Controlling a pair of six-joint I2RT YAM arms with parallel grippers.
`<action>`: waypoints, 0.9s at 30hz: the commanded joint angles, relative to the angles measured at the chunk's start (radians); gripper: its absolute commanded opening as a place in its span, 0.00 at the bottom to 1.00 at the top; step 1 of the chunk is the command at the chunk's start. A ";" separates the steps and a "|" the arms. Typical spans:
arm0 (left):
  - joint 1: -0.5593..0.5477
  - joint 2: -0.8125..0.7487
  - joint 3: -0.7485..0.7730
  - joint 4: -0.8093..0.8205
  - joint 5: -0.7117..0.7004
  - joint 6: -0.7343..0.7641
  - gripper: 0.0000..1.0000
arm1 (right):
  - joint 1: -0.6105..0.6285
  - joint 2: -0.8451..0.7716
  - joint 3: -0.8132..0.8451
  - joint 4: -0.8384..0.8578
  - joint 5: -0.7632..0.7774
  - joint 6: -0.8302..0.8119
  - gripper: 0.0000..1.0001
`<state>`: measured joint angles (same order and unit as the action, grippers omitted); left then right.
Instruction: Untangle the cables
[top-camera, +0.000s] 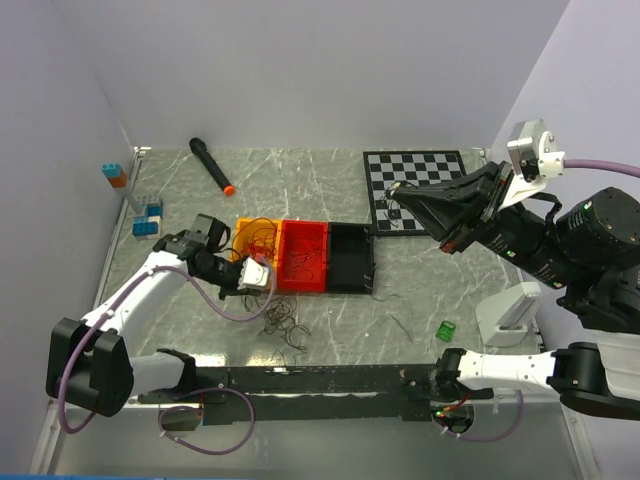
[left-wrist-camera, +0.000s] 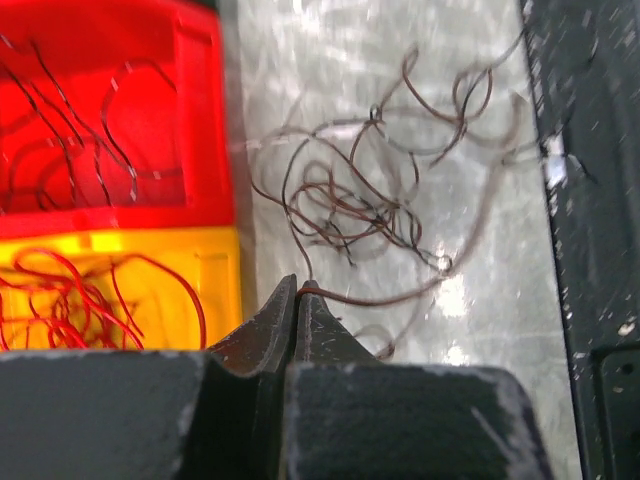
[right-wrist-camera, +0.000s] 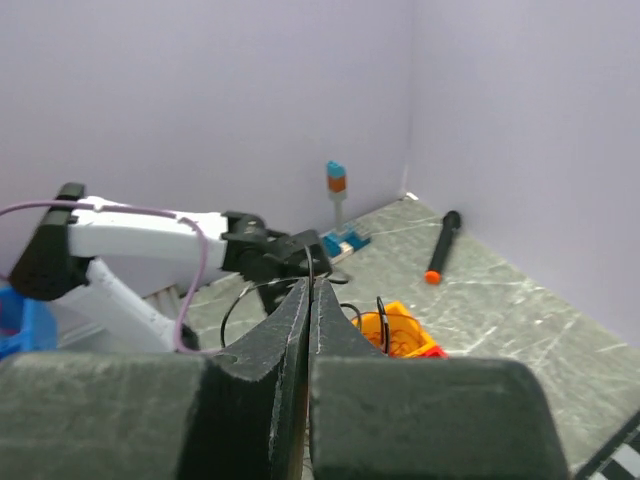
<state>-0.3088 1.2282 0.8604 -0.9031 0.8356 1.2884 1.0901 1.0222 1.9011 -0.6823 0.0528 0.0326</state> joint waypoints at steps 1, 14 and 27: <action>-0.010 -0.039 -0.046 0.067 -0.105 0.005 0.01 | -0.004 0.021 0.032 -0.025 0.059 -0.056 0.00; -0.013 -0.090 0.064 -0.012 0.029 -0.124 0.01 | -0.041 0.128 -0.134 0.055 0.107 -0.042 0.00; -0.012 -0.182 0.210 -0.186 0.125 -0.175 0.03 | -0.117 0.429 -0.359 0.217 0.283 -0.169 0.00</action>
<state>-0.3187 1.0641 1.0241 -1.0191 0.8833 1.1309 1.0031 1.3834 1.5509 -0.5591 0.2569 -0.0692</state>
